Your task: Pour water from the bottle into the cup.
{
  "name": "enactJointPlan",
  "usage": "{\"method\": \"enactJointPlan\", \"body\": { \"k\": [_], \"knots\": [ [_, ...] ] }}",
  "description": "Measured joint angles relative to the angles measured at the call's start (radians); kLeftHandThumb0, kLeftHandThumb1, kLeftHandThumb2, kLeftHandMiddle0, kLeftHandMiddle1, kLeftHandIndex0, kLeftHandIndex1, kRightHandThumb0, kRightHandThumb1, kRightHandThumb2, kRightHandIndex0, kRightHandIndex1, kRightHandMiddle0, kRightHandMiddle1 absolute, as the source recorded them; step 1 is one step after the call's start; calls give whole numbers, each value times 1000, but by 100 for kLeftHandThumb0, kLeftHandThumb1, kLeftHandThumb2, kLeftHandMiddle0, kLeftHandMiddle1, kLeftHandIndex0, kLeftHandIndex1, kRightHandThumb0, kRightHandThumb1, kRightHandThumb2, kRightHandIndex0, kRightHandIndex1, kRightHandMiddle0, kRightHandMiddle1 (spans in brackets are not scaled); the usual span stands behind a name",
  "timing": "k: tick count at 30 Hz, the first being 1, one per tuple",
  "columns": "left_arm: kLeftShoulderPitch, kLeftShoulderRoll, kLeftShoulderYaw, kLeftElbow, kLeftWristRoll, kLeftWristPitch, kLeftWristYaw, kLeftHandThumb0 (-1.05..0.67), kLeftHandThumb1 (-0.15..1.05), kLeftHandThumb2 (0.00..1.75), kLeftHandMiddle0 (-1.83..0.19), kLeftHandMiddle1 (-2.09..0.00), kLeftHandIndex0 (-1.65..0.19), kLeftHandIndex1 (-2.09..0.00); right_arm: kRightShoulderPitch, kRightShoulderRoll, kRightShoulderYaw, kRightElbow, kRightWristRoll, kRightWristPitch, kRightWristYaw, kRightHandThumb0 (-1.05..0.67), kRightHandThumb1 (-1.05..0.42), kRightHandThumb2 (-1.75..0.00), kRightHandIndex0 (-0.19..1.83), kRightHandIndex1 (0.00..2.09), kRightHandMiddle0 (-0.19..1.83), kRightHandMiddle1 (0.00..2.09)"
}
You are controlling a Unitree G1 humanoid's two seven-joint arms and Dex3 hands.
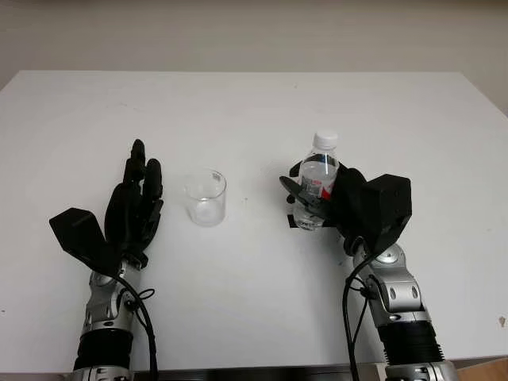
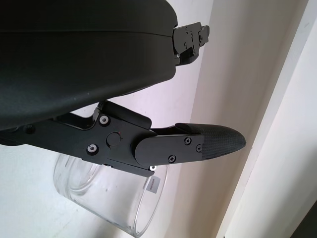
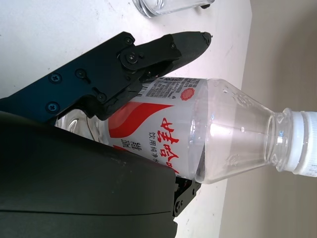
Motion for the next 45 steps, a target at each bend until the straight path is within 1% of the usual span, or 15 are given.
{"method": "enactJointPlan", "body": {
  "k": [2,3,4,6,7,10,11,12,13,14,18,21,24,34,45],
  "knots": [
    [0,0,0,0,-1,0,-1,-73,105,44,15,-5,17,-5,-5,-8,1,-2,3,15,23,-47,-105,-32,137,209,94,209],
    [0,0,0,0,-1,0,-2,-73,105,44,15,-5,17,-5,-8,-14,3,-3,2,22,32,-50,-105,-28,127,209,87,209],
    [1,0,0,0,-1,0,-2,-72,105,44,15,-5,17,-5,-10,-18,5,-6,0,30,38,-54,-105,-22,111,209,75,209],
    [1,0,0,0,-2,0,-5,-72,105,44,16,-5,17,-5,-13,-21,7,-10,-2,41,41,-58,-105,-14,89,209,53,209],
    [1,1,1,0,-3,0,-8,-72,105,44,16,-5,18,-5,-13,-22,8,-12,-2,45,41,-61,-103,-9,70,209,39,209],
    [1,1,2,0,-3,0,-8,-73,105,43,15,-6,17,-5,-12,-23,9,-13,-4,45,44,-63,-99,-5,36,209,14,209],
    [1,1,2,0,-3,1,-8,-73,105,42,15,-6,17,-5,-12,-24,10,-13,-4,45,48,-67,-96,-5,12,197,0,199],
    [1,1,2,0,-3,2,-7,-73,105,43,15,-6,16,-6,-12,-30,16,-15,-10,45,58,-71,-94,-5,-3,174,-9,181],
    [1,1,2,-1,-3,4,-6,-73,105,43,15,-6,16,-6,-11,-42,24,-15,-19,46,75,-74,-94,-5,-11,148,-14,160],
    [1,1,2,-3,-3,6,-5,-73,105,43,15,-5,16,-5,-7,-56,33,-17,-28,55,90,-77,-92,-5,-16,117,-17,131],
    [2,3,3,-4,-3,7,-5,-73,105,43,15,-5,17,-5,16,-94,53,-43,-40,69,139,-77,-90,-5,-13,46,-14,64],
    [2,3,4,-4,-3,9,-3,-74,105,41,14,-6,15,-6,32,-100,53,-61,-38,67,151,-76,-89,-5,-12,20,-11,38],
    [2,3,4,-4,-3,9,-3,-73,105,42,14,-6,16,-6,49,-100,50,-74,-28,63,158,-75,-89,-5,-15,10,-11,24],
    [2,6,4,-4,-3,13,-4,-73,105,42,15,-5,17,-5,84,-100,48,-90,-21,29,165,-81,-88,-5,-19,0,-19,1],
    [2,13,4,-3,-4,16,-3,-73,105,42,14,-6,17,-5,113,-96,55,-11,-48,-158,152,-98,-93,-7,-19,0,-19,0]
  ]
}}
